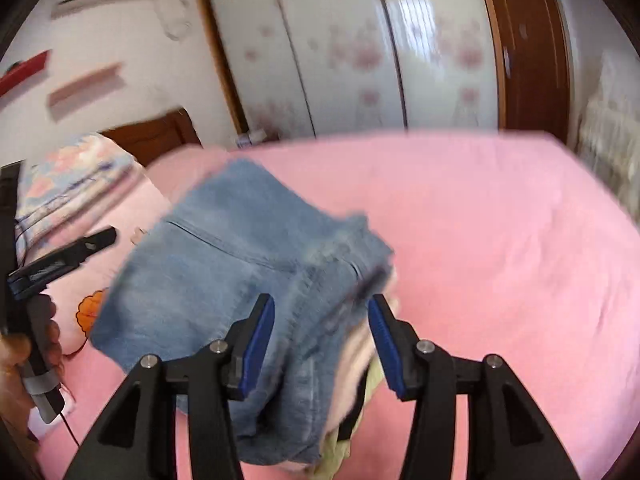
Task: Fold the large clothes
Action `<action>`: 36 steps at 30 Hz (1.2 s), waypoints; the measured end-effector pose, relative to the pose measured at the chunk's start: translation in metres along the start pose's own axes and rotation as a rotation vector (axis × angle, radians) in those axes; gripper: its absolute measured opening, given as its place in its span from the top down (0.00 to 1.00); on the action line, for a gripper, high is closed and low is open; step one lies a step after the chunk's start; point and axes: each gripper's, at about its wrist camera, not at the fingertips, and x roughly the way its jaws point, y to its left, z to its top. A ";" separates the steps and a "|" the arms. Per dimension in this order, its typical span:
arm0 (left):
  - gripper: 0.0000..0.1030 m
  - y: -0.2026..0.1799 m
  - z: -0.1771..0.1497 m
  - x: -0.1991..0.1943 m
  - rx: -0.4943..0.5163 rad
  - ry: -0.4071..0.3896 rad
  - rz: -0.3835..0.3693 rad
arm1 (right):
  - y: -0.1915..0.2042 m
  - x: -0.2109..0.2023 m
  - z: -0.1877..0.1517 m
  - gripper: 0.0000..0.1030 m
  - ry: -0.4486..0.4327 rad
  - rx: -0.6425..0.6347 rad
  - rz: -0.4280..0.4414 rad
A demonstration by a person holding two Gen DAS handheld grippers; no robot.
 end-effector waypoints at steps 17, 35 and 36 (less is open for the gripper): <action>0.24 -0.026 -0.029 -0.054 0.042 0.127 0.122 | 0.004 -0.036 -0.030 0.71 0.217 0.030 -0.009; 0.06 -0.110 -0.128 -0.470 0.084 0.049 -0.046 | 0.036 -0.447 -0.086 0.48 0.191 0.017 0.119; 0.06 -0.114 -0.139 -0.487 0.096 0.047 -0.045 | 0.037 -0.466 -0.093 0.48 0.172 -0.003 0.096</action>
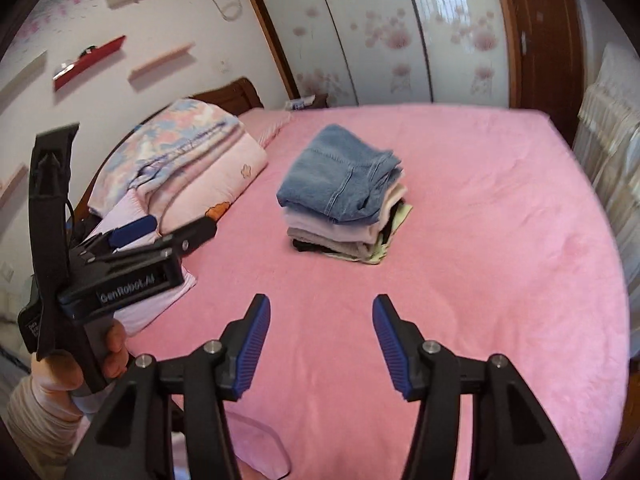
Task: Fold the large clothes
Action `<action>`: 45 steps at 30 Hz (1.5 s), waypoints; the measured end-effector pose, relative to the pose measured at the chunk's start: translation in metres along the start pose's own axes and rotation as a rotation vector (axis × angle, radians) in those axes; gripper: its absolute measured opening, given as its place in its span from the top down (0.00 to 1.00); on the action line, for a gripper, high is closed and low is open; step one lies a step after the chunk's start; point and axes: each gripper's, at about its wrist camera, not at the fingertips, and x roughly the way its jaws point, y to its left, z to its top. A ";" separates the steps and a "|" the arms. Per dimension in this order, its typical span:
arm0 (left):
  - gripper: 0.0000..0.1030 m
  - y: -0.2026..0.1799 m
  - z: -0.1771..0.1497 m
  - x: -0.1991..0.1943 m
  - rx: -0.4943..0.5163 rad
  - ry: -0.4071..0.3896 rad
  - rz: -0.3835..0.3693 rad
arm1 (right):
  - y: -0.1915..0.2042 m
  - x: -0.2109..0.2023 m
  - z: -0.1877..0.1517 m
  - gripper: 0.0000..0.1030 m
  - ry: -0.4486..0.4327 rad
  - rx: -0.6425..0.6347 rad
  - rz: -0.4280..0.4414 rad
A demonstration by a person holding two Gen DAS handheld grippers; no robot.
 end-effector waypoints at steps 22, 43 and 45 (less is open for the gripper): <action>0.01 -0.094 -0.208 -0.025 0.060 -0.003 0.035 | -0.055 -0.039 -0.206 0.47 -0.036 0.147 -0.257; 0.01 -0.083 -0.205 0.013 0.006 0.050 -0.027 | -0.055 -0.005 -0.204 0.47 -0.025 0.108 -0.301; 0.01 -0.082 -0.204 0.017 0.003 0.060 -0.031 | -0.055 -0.002 -0.204 0.47 -0.022 0.108 -0.303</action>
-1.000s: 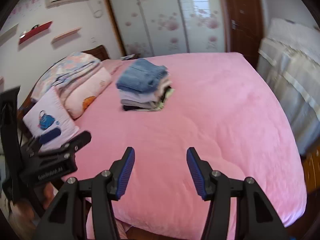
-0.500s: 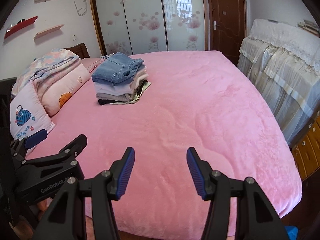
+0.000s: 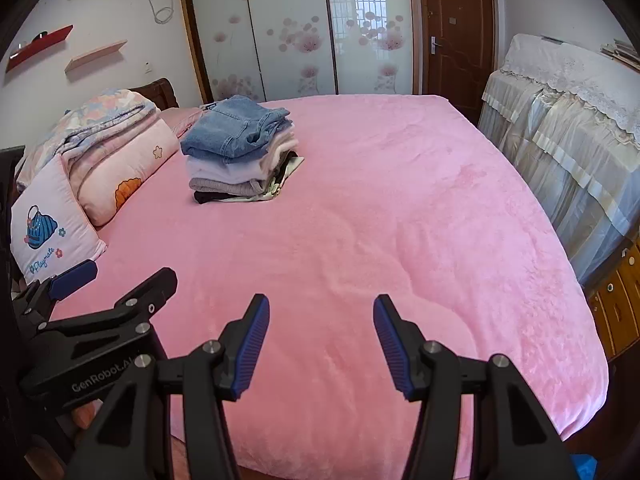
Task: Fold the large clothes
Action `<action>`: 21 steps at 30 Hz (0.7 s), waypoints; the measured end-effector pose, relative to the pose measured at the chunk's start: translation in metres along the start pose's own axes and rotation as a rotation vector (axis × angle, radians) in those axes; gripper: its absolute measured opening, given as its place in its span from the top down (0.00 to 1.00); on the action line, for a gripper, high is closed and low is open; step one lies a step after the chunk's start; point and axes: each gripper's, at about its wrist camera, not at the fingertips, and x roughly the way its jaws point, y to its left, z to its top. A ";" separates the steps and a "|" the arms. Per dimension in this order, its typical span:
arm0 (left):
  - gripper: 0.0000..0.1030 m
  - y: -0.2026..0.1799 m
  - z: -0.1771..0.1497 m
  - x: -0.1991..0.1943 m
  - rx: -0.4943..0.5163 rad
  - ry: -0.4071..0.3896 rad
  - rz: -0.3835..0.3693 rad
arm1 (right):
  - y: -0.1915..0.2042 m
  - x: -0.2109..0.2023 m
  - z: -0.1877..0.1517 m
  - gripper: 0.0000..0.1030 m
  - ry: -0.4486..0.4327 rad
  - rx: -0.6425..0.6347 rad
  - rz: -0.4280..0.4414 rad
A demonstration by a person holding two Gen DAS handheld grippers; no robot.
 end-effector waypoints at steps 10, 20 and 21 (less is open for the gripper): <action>0.01 0.000 -0.001 0.019 -0.006 0.040 -0.026 | 0.003 0.008 0.003 0.47 0.005 -0.001 -0.010; 0.01 -0.003 -0.004 0.025 -0.009 0.057 -0.033 | 0.002 0.011 0.004 0.47 0.010 0.002 -0.009; 0.01 -0.003 -0.004 0.024 -0.010 0.057 -0.033 | 0.002 0.011 0.004 0.47 0.011 0.002 -0.007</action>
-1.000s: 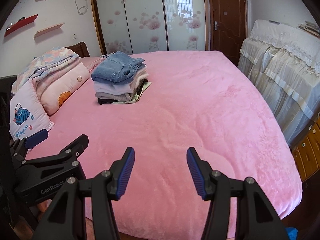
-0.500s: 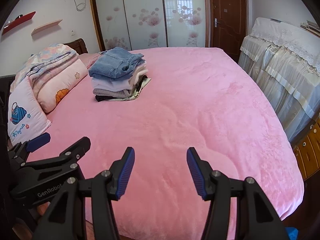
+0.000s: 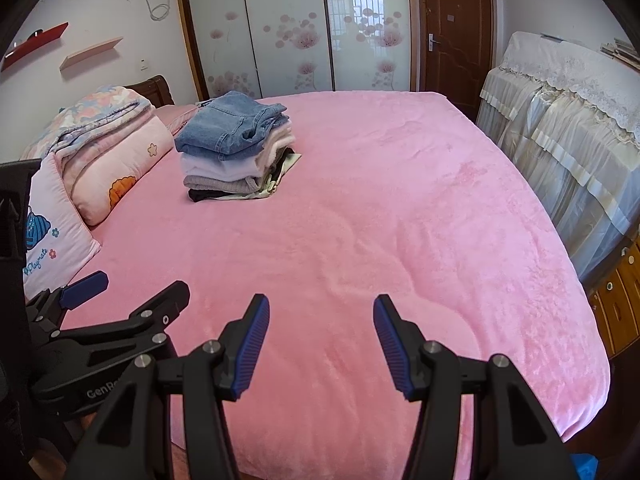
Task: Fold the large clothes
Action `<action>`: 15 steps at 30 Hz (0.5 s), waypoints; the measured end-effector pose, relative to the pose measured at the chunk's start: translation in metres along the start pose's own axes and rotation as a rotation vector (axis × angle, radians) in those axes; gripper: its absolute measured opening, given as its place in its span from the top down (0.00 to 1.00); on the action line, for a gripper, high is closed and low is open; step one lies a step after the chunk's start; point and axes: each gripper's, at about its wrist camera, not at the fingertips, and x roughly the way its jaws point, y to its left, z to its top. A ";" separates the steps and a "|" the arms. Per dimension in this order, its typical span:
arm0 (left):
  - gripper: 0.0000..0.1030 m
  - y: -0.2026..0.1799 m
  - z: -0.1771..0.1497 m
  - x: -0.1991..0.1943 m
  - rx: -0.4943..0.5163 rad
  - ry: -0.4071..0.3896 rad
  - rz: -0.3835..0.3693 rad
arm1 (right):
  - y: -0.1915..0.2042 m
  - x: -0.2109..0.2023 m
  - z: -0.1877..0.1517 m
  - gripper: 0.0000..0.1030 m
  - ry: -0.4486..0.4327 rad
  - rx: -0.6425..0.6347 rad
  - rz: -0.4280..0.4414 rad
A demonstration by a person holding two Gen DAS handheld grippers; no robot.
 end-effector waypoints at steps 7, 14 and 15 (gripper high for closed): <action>0.01 0.000 -0.001 0.000 -0.007 0.002 -0.003 | 0.000 0.002 0.000 0.47 0.000 0.004 0.003; 0.01 -0.002 -0.002 0.001 -0.009 0.011 -0.009 | 0.002 0.006 -0.002 0.47 0.002 0.008 0.002; 0.01 -0.003 -0.002 0.002 -0.010 0.012 -0.009 | 0.002 0.006 -0.002 0.47 0.002 0.008 0.003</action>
